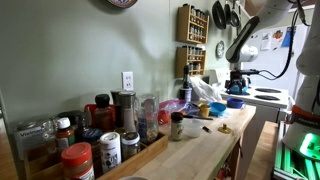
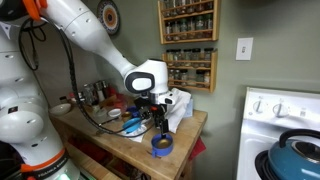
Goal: Remove the gold plate in the blue cup on the right and put it on the table
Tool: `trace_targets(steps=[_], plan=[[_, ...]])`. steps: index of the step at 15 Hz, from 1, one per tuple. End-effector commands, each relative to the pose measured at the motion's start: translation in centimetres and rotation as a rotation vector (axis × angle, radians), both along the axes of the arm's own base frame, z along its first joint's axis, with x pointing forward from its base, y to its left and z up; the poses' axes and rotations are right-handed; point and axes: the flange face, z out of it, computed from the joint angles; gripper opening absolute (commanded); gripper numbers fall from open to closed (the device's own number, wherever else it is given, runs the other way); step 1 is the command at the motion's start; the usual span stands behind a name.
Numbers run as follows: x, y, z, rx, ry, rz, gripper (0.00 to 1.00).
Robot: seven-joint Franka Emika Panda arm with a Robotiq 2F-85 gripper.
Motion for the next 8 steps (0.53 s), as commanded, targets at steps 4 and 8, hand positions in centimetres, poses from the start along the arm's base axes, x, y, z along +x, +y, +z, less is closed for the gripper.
trace_targets(steps=[4,8], plan=[[0.0,0.1,-0.2,-0.003,-0.026,-0.009,0.74],[0.0,-0.5,-1.5,-0.025,0.010,-0.032,0.51]])
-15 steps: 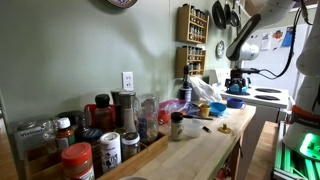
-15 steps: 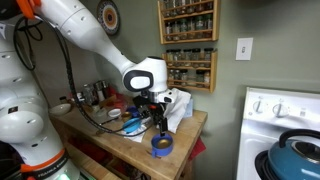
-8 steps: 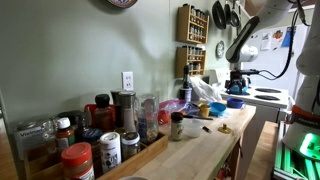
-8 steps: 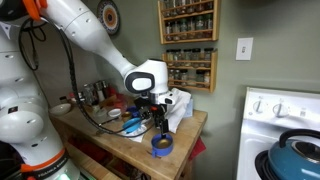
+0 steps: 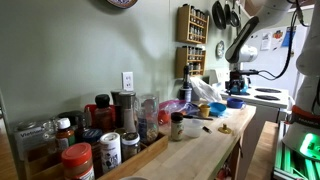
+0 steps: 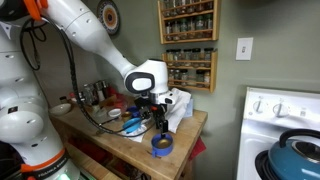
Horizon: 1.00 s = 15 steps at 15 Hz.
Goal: Remove the gold plate in the blue cup on the right and put it on the table
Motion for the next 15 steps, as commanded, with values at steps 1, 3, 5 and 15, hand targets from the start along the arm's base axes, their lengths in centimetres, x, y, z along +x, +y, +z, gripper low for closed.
trace_targets(steps=[1,3,5,15], plan=[[-0.1,-0.7,-1.8,-0.029,0.030,-0.034,0.44],[0.1,-0.9,-2.9,-0.045,0.052,-0.046,0.32],[0.3,-1.2,-3.9,-0.074,0.079,-0.060,0.28],[0.6,-2.1,-6.0,-0.145,0.160,-0.074,0.34]])
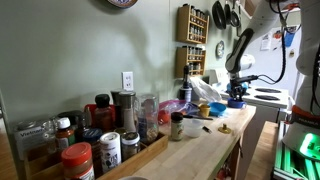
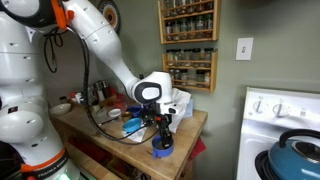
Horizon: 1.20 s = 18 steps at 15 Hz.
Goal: Remove the gold plate in the blue cup on the right and put it on the table
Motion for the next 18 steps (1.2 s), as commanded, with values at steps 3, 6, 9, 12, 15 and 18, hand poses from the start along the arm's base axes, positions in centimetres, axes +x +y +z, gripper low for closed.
trace_targets(steps=[3,6,9,12,15,18], plan=[[0.8,0.3,-1.0,-0.008,0.021,0.018,0.30],[0.9,0.5,-1.4,-0.005,0.030,0.025,0.26],[1.0,0.5,-1.9,-0.001,0.038,0.028,0.24],[1.2,0.4,-2.3,0.000,0.044,0.029,0.25],[1.3,0.2,-2.6,0.004,0.046,0.028,0.27],[1.5,0.2,-2.9,0.004,0.048,0.030,0.00]])
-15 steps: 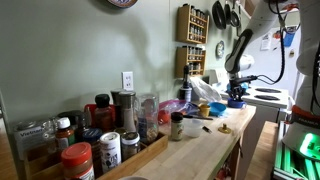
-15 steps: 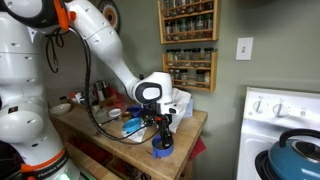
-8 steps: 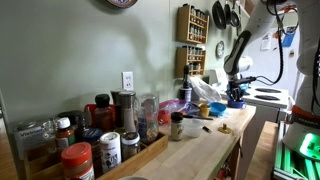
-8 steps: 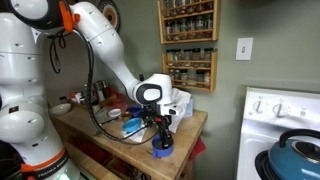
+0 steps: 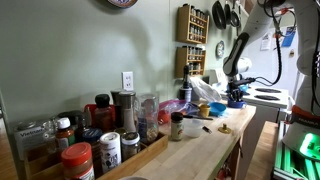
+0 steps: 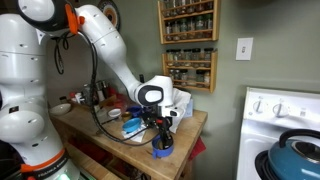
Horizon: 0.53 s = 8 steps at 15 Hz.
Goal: Remove the gold plate in the blue cup on the right and put it on the table
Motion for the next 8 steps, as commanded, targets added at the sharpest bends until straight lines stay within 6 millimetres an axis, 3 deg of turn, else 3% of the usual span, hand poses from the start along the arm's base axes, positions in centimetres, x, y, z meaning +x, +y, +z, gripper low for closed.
trace_targets(steps=[1,8], plan=[[0.4,-0.3,-0.7,-0.001,0.005,0.002,0.00],[0.6,-0.2,0.4,0.004,-0.017,0.022,0.00]])
